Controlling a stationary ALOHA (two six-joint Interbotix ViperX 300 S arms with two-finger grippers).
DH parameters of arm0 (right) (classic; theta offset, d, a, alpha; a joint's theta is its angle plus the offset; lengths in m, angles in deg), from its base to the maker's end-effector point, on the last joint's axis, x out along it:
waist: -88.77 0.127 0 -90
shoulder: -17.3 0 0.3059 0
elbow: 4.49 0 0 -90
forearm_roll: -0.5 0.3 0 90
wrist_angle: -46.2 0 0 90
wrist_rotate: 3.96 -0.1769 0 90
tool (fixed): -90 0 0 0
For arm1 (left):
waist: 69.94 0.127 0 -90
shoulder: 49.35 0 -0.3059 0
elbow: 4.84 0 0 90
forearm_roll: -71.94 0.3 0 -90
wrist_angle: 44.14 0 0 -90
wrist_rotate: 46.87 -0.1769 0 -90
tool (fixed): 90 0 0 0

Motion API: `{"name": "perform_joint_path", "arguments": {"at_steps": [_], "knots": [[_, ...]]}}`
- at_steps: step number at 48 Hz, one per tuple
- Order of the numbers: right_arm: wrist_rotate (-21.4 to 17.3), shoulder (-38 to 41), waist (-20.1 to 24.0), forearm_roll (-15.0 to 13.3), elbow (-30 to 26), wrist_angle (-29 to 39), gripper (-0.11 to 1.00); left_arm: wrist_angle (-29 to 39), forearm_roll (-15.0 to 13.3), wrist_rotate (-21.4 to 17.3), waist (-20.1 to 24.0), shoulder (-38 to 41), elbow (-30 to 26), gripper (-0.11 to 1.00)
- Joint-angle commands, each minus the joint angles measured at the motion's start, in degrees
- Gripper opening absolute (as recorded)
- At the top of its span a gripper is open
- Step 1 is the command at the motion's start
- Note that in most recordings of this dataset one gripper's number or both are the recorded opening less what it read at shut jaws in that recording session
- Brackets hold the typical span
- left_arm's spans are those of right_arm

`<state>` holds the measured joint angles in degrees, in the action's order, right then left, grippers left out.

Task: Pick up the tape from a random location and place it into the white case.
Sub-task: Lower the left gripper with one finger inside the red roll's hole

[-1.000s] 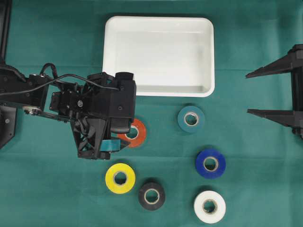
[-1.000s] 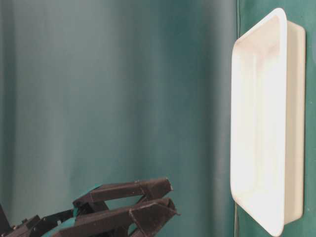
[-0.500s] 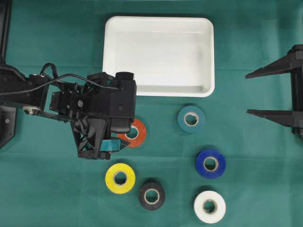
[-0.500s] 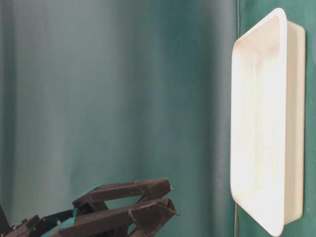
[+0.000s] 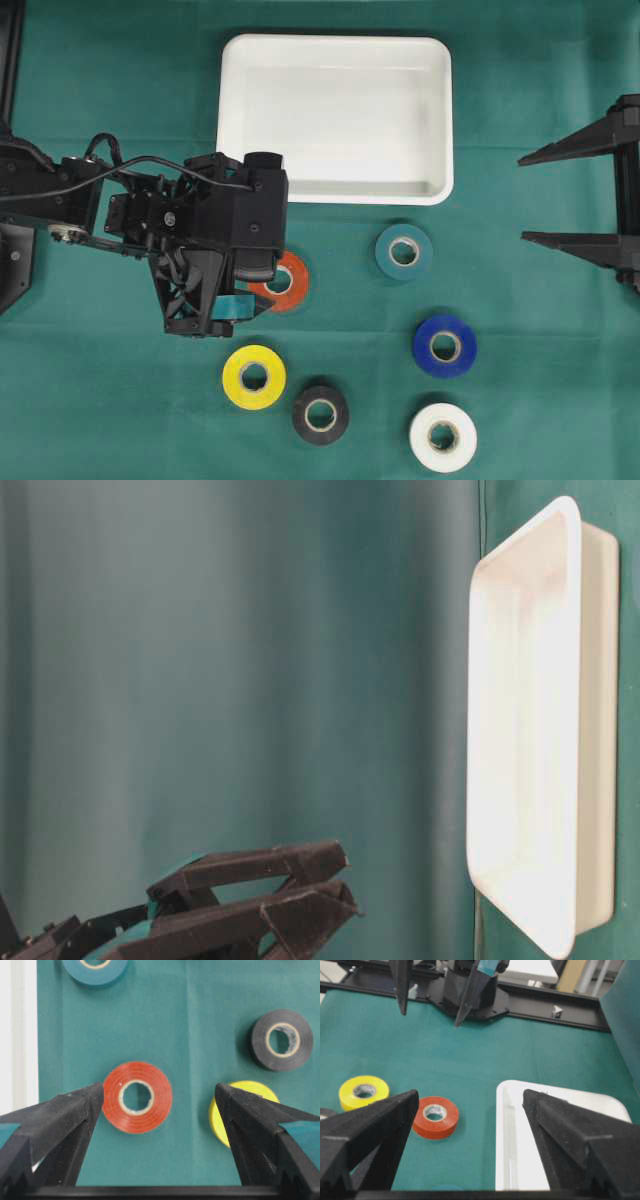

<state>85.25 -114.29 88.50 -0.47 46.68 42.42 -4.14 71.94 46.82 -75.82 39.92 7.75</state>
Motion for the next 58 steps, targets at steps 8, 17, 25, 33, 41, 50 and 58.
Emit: {"name": "perform_joint_path", "arguments": {"at_steps": [8, 17, 25, 33, 41, 50, 58], "knots": [[0.0, 0.4, 0.0, 0.0, -1.5, -0.2, 0.90, -0.3, 0.1, 0.4, -0.3, -0.5, -0.9, 0.96], [0.1, 0.4, 0.0, 0.0, -1.5, -0.2, 0.90, -2.0, 0.1, 0.9, -0.3, 0.9, 0.9, 0.96], [0.1, 0.5, 0.0, 0.0, -1.5, -0.2, 0.90, -4.6, 0.1, 2.1, -0.9, 3.3, 2.5, 0.96], [0.1, 0.5, 0.0, -0.1, -1.5, -0.2, 0.90, -7.4, 0.1, 2.9, -1.8, 6.6, 4.7, 0.96], [0.0, 1.1, 0.0, 0.0, -1.4, -0.2, 0.90, -11.0, 0.1, 3.0, -2.1, 9.1, 6.6, 0.96], [0.0, 1.9, 0.0, 0.0, -1.3, -0.2, 0.90, -14.2, 0.1, 3.0, -3.0, 10.7, 8.0, 0.96], [0.0, 1.9, 0.0, -0.1, -1.3, -0.2, 0.90, -14.8, 0.1, 3.0, -3.3, 13.2, 8.3, 0.96]]}}
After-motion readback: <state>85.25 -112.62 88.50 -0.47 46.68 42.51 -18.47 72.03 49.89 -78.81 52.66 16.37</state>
